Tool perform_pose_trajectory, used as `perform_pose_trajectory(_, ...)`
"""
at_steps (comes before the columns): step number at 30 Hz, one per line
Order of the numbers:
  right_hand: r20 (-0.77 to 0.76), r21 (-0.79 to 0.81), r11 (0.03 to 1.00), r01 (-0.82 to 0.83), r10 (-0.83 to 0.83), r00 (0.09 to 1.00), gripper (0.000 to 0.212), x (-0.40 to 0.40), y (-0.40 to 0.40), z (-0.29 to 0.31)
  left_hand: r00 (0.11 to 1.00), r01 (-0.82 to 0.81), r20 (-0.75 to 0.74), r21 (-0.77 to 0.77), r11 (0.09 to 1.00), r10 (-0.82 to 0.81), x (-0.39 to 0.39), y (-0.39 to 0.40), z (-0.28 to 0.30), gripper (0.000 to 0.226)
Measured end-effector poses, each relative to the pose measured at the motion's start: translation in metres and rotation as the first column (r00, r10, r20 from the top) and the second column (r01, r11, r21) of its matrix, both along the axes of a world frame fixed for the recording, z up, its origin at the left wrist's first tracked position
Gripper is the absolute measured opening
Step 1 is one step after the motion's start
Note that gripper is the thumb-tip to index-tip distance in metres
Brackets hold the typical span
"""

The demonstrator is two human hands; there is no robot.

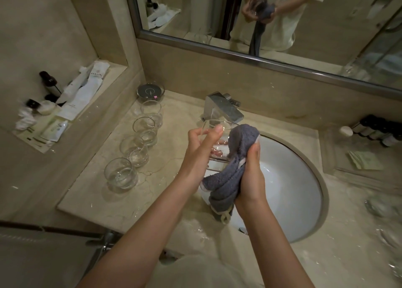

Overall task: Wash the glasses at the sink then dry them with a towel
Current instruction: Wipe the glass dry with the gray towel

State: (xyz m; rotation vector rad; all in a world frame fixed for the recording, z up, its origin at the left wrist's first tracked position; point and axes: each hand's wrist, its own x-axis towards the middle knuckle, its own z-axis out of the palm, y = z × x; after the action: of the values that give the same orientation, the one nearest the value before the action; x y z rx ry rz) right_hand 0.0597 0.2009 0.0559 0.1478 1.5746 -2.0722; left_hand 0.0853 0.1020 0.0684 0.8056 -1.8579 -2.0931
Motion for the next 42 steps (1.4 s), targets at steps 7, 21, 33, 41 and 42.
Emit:
perform_pose_trajectory(7,-0.405,0.177,0.984,0.024,0.051,0.913,0.041,0.005,-0.003,0.012,0.99,-0.14,-0.025,-0.181,0.973,0.137,0.0,0.001,0.003,0.069)
perform_pose_trajectory(21,-0.03,-0.053,0.999,0.013,-0.014,0.999,0.091,0.0,0.001,0.0,0.997,-0.033,-0.069,-0.078,0.996,0.027,-0.007,0.002,0.011,0.067)
perform_pose_trajectory(33,-0.467,0.096,0.995,0.029,0.019,0.884,0.045,-0.004,0.006,0.012,0.997,-0.043,-0.072,-0.049,0.998,0.039,-0.01,0.003,0.01,0.081)
perform_pose_trajectory(41,-0.36,0.133,0.991,0.027,0.023,0.933,0.041,-0.021,0.026,0.006,0.954,0.291,-0.075,0.015,0.957,-0.289,-0.015,-0.012,0.015,0.067)
perform_pose_trajectory(42,-0.385,0.157,0.987,0.029,0.034,0.922,0.039,-0.023,0.03,0.005,0.945,0.327,-0.04,0.026,0.945,-0.326,-0.016,-0.016,0.016,0.068)
